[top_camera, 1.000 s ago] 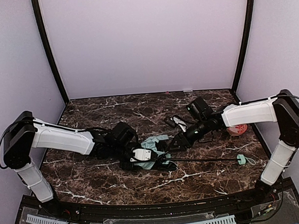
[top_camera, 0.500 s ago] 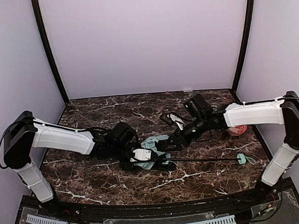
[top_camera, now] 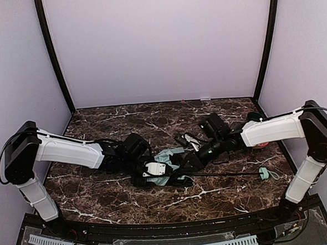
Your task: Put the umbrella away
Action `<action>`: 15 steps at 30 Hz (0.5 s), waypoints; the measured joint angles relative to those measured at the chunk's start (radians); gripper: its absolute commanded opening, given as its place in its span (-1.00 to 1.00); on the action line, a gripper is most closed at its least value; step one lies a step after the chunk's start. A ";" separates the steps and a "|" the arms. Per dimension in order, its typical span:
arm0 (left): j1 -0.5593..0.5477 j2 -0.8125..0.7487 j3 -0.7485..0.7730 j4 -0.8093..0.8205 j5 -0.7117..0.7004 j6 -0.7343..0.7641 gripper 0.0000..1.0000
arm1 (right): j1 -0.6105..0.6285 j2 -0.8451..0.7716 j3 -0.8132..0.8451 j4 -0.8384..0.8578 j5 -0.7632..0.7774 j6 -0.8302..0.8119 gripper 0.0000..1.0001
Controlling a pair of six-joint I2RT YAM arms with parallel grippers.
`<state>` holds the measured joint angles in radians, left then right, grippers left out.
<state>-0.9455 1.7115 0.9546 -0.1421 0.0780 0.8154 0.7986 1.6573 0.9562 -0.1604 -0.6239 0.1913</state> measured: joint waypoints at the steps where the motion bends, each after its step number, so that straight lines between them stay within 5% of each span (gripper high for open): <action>1: 0.000 0.003 0.005 -0.006 0.003 -0.005 0.49 | 0.000 0.004 -0.009 0.011 -0.001 0.003 -0.63; 10: 0.013 0.052 0.076 -0.056 0.045 -0.060 0.59 | -0.017 0.096 -0.104 0.109 -0.006 0.013 -0.71; 15: 0.019 0.075 0.102 -0.064 0.047 -0.088 0.29 | -0.041 0.129 -0.138 0.178 -0.048 0.012 -0.63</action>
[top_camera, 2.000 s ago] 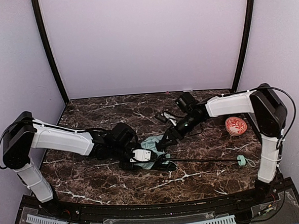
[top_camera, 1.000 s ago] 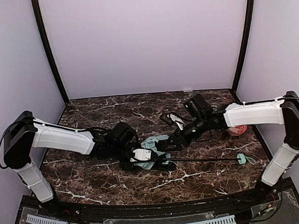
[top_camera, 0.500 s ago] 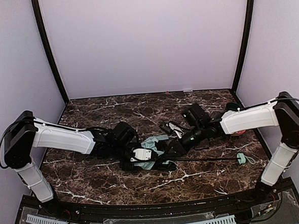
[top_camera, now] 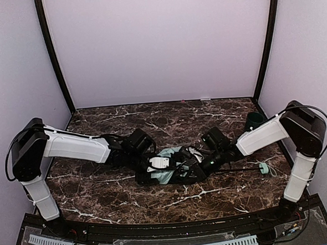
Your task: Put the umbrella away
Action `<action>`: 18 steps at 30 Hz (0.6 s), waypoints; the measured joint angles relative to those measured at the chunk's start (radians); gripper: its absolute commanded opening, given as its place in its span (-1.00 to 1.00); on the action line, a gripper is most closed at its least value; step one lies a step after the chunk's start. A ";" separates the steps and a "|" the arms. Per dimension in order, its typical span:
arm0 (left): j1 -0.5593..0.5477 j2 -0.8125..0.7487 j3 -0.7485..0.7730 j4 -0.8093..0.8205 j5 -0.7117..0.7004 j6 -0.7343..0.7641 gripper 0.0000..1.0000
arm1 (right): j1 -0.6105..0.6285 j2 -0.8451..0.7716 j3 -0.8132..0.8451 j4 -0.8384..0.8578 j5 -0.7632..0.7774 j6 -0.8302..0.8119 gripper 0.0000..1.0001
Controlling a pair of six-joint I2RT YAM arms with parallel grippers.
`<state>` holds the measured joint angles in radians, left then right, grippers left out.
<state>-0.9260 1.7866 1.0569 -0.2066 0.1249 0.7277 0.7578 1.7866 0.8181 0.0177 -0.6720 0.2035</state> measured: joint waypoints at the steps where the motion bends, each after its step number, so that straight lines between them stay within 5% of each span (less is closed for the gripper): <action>1: 0.002 0.005 0.006 -0.002 0.002 -0.006 0.22 | -0.003 0.000 0.000 0.008 -0.008 -0.003 -0.59; 9: 0.022 0.087 0.124 -0.094 0.113 -0.044 -0.20 | -0.009 -0.129 0.000 -0.061 -0.011 -0.080 -0.27; 15: 0.072 0.168 0.249 -0.235 0.268 -0.139 -0.25 | -0.012 -0.402 -0.001 -0.081 0.084 -0.147 -0.19; 18: 0.088 0.193 0.288 -0.287 0.339 -0.190 -0.25 | 0.000 -0.479 -0.032 -0.057 0.160 -0.174 0.05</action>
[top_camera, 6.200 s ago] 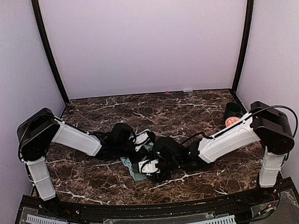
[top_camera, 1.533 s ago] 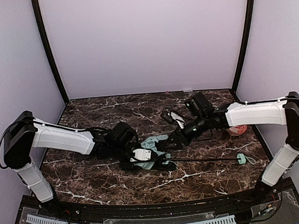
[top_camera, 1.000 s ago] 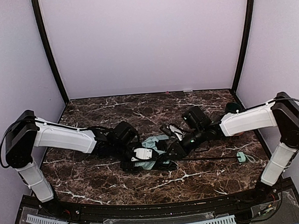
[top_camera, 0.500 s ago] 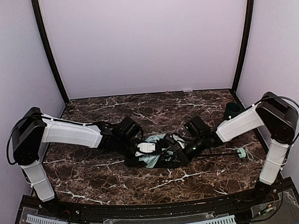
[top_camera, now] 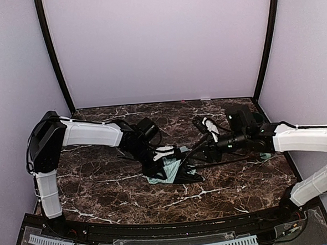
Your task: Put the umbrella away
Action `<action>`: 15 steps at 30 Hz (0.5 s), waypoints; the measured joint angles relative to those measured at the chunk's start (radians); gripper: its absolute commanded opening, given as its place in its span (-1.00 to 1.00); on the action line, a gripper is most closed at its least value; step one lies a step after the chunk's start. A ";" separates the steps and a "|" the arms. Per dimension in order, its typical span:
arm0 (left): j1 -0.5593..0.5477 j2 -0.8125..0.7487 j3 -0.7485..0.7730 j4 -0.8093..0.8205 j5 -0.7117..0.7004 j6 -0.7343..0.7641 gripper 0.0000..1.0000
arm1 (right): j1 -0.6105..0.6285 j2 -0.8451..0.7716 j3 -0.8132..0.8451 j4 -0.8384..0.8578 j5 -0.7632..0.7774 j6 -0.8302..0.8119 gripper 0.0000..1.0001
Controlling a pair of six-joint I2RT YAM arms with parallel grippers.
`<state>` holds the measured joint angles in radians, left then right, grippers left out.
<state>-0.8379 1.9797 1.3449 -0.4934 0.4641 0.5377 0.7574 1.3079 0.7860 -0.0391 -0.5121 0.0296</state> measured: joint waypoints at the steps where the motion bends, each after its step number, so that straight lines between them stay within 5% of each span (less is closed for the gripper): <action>1: 0.003 0.007 0.010 -0.019 0.025 -0.016 -0.25 | 0.012 -0.023 -0.023 0.019 0.033 -0.018 0.14; 5: 0.003 0.025 0.033 -0.084 0.099 -0.056 -0.24 | 0.163 -0.096 -0.135 0.107 0.204 -0.162 0.44; 9: 0.003 0.049 0.064 -0.140 0.138 -0.071 -0.28 | 0.295 -0.061 -0.161 0.186 0.342 -0.364 0.51; 15: 0.004 0.054 0.077 -0.158 0.113 -0.082 -0.23 | 0.291 0.040 -0.094 0.152 0.460 -0.487 0.62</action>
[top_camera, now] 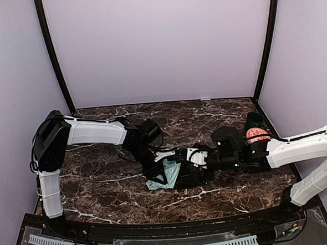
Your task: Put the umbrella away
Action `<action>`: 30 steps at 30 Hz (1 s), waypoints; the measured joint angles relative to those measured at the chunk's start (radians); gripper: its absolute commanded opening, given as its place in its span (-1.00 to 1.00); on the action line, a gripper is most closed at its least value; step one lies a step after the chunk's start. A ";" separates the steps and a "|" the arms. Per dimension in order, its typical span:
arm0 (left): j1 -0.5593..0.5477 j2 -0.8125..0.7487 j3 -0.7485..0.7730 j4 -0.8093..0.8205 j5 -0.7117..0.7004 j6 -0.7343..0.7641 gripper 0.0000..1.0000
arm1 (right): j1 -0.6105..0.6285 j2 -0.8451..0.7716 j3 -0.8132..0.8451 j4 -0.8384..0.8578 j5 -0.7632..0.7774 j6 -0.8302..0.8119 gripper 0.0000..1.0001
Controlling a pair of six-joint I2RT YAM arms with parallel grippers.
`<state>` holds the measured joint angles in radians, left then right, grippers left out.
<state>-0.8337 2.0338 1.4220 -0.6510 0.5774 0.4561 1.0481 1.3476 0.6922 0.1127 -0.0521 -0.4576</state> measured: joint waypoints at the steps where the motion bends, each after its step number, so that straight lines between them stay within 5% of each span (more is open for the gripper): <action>1: 0.000 -0.002 0.000 0.000 -0.008 0.000 -0.23 | -0.019 -0.008 0.001 -0.013 -0.018 -0.003 0.61; 11: -0.007 -0.087 -0.063 0.026 -0.206 0.048 -0.23 | -0.242 -0.013 0.051 -0.241 -0.088 0.114 0.53; 18: -0.007 -0.159 -0.134 0.041 -0.334 0.092 -0.14 | -0.245 0.222 0.126 -0.320 -0.069 0.131 0.45; 20: -0.007 -0.172 -0.149 0.051 -0.348 0.101 -0.09 | -0.249 0.303 0.155 -0.332 -0.068 0.130 0.28; 25: -0.014 -0.217 -0.193 0.063 -0.384 0.120 -0.03 | -0.267 0.423 0.275 -0.355 -0.117 0.124 -0.58; 30: -0.006 -0.275 -0.234 0.136 -0.473 0.139 0.29 | -0.246 0.442 0.291 -0.400 -0.246 0.014 -1.00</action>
<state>-0.8398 1.7592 1.1877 -0.5152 0.1040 0.5949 0.8021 1.7893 0.9836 -0.2874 -0.2977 -0.4435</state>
